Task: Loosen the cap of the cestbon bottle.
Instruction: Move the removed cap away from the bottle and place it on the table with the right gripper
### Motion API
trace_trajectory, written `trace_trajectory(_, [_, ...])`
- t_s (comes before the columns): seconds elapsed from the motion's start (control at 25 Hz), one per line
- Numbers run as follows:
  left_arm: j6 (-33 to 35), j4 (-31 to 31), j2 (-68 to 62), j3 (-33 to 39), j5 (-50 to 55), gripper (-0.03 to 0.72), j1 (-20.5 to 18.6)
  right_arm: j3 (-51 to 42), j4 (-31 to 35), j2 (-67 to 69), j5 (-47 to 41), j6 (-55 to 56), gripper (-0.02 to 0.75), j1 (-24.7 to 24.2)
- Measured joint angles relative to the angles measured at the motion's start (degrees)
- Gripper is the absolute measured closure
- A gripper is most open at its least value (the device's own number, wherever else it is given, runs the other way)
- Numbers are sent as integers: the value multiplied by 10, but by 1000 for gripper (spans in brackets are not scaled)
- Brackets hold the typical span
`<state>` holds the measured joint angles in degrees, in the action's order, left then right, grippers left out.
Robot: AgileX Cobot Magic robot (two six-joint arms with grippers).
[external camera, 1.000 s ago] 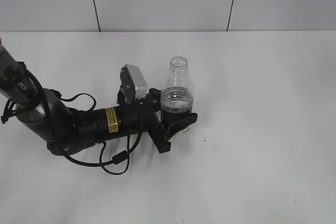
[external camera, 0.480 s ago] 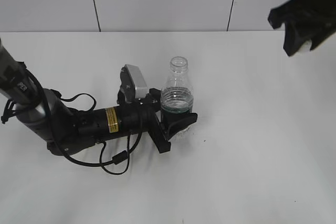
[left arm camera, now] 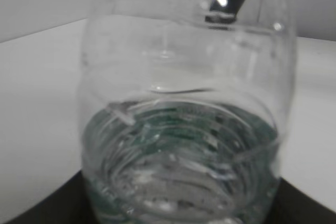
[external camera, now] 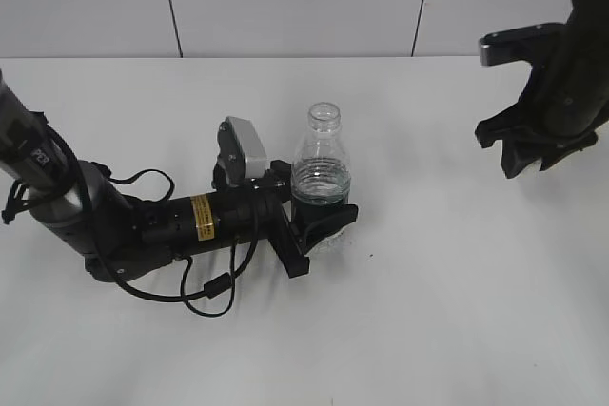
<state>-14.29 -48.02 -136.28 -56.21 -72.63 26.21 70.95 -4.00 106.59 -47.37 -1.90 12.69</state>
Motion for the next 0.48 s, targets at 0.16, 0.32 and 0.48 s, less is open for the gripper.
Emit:
trace_trajectory(0.16, [0,0,0,0,0,288,0,0,-1,59,34,0,442,0])
trace_trajectory(0.32, [0,0,0,0,0,288,0,-2,-1,96,48,0,442,0])
trace_trajectory(0.48, [0,0,0,0,0,288,0,-2,-1,112,56,0,442,0])
